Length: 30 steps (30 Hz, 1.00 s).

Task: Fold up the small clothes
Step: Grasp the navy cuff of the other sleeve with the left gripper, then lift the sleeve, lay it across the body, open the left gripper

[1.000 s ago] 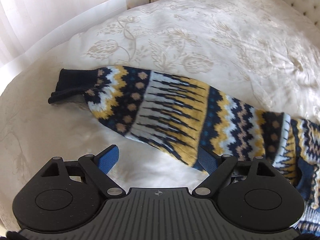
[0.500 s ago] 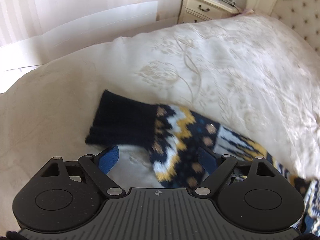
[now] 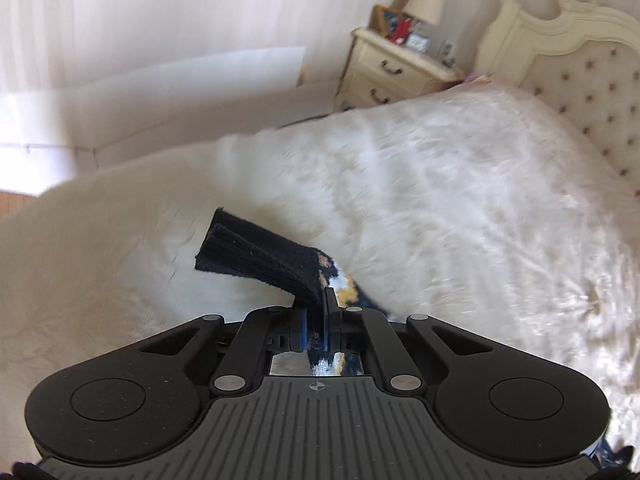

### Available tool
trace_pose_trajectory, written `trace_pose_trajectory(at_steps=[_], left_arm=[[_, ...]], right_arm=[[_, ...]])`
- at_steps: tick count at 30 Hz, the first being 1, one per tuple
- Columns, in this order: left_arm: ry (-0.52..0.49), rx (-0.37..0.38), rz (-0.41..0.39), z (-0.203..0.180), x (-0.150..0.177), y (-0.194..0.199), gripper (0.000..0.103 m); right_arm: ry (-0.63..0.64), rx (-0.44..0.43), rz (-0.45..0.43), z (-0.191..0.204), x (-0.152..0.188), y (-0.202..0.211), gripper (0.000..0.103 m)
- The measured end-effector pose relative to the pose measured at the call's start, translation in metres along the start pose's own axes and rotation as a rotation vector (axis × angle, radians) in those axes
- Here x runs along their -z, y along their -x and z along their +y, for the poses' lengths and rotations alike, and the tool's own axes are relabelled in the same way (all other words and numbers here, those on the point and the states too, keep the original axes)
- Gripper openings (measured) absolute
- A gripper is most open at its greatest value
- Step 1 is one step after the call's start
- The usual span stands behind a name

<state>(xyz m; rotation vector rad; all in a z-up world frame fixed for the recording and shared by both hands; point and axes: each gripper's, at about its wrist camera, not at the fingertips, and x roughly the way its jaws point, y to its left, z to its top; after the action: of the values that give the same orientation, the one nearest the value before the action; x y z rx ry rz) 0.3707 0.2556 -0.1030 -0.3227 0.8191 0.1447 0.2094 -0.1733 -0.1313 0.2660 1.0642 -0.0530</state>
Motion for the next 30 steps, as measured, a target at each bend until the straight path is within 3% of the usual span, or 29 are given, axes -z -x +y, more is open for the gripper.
trace_pose_trajectory(at_steps=[8, 14, 18, 23, 30], left_arm=[[-0.155, 0.204, -0.129, -0.086, -0.012, 0.088, 0.006], [-0.207, 0.369, -0.177, -0.170, 0.006, 0.136, 0.006], [-0.276, 0.467, -0.179, -0.235, 0.034, 0.145, 0.006], [-0.316, 0.564, -0.078, -0.311, 0.092, 0.127, 0.006], [-0.393, 0.592, 0.110, -0.384, 0.180, 0.095, 0.007]], right_arm=[[-0.015, -0.046, -0.004, -0.017, 0.016, 0.007, 0.099], [-0.058, -0.075, -0.023, -0.046, 0.032, 0.023, 0.099], [-0.100, -0.077, -0.044, -0.073, 0.042, 0.038, 0.099], [-0.142, -0.069, -0.064, -0.107, 0.053, 0.056, 0.099], [-0.193, -0.036, -0.081, -0.154, 0.066, 0.076, 0.099]])
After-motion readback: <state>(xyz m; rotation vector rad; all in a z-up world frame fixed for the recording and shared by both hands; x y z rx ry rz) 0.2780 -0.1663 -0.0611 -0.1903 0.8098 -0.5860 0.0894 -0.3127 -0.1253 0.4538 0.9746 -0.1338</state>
